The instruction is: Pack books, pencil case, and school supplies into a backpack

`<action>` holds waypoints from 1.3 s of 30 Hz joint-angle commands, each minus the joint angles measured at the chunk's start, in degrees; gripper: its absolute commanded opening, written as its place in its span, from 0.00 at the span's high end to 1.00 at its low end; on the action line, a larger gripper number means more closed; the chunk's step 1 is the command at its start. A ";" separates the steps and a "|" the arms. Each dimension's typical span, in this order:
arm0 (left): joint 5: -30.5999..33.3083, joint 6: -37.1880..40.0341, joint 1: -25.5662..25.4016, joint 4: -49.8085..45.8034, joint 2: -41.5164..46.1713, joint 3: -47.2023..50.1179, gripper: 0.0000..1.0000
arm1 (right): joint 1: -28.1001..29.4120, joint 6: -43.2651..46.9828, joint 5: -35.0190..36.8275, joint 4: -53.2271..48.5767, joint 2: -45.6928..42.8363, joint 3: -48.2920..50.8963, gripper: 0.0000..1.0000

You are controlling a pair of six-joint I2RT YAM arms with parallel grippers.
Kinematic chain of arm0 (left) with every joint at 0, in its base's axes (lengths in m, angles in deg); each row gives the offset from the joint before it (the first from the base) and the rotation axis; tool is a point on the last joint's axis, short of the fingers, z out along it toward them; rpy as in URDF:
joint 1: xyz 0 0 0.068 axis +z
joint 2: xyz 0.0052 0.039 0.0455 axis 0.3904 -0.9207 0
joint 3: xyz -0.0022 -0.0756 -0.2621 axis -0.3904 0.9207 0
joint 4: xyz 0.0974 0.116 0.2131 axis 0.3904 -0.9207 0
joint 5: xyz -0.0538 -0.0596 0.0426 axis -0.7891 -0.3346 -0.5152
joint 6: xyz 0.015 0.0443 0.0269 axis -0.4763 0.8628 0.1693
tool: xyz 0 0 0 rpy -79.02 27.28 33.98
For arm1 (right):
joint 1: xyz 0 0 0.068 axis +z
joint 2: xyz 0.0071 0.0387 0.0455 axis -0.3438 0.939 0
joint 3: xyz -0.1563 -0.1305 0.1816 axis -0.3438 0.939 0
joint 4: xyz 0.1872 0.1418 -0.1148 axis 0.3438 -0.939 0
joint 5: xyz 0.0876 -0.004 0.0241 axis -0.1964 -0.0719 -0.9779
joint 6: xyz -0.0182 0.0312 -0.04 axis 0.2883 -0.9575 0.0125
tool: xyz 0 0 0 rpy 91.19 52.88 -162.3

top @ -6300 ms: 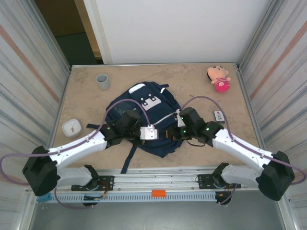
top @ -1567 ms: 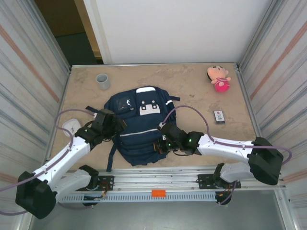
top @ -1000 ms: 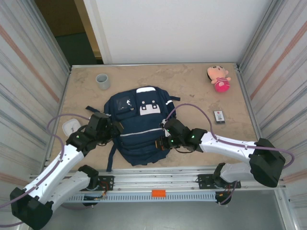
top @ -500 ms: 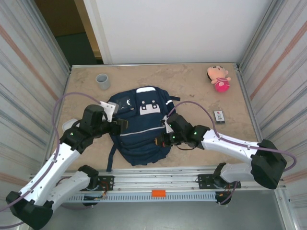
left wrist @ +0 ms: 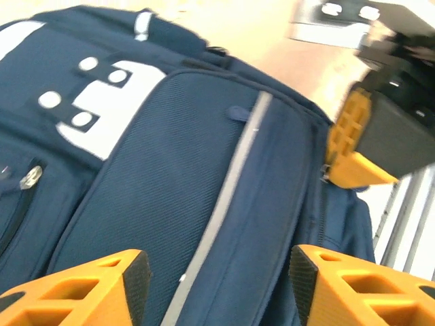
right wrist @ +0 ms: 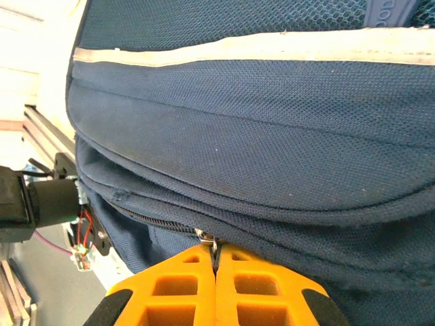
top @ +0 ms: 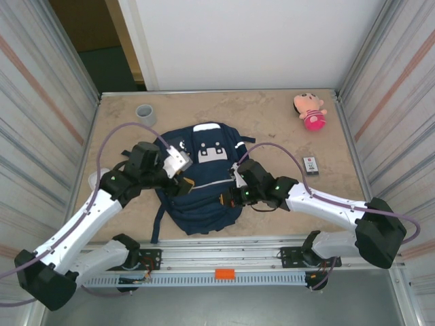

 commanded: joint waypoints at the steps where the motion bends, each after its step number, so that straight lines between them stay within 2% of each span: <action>1: -2.83 12.30 -3.40 -0.39 -1.26 -0.90 0.40 | -0.65 1.19 -0.54 2.67 -0.62 -0.87 1.00; 9: -1.82 24.65 -12.30 0.92 -8.55 0.15 0.40 | -0.75 1.15 -1.09 3.03 0.03 -0.91 1.00; 16: -1.56 23.44 -13.31 4.61 -14.78 0.41 0.47 | -0.86 1.24 -1.05 3.12 -0.59 -0.69 1.00; 24: 3.77 20.61 -13.52 5.13 -18.69 0.64 0.55 | -1.13 1.23 -1.86 4.00 -2.36 0.51 1.00; 26: 4.59 20.39 -13.52 4.92 -18.75 0.75 0.61 | -1.29 1.21 -1.80 3.73 -2.69 0.66 1.00; 28: 5.12 20.05 -13.52 4.90 -18.27 1.10 0.76 | -1.37 1.46 -1.10 2.33 -2.98 0.68 1.00; 31: 3.46 19.90 -13.52 5.77 -16.86 1.89 0.91 | -1.39 1.56 3.80 -2.62 -2.81 0.20 1.00; 35: -0.06 18.20 -13.52 8.15 -15.58 2.62 0.95 | -0.75 1.61 4.48 -3.23 -2.08 0.35 0.98; 37: -1.06 17.26 -13.52 9.12 -15.21 2.63 0.96 | 0.05 1.22 4.56 -1.60 -1.99 0.46 0.87; 39: -1.92 16.35 -13.43 10.02 -15.04 2.88 0.97 | 0.62 1.16 5.16 -0.96 -1.59 0.37 0.81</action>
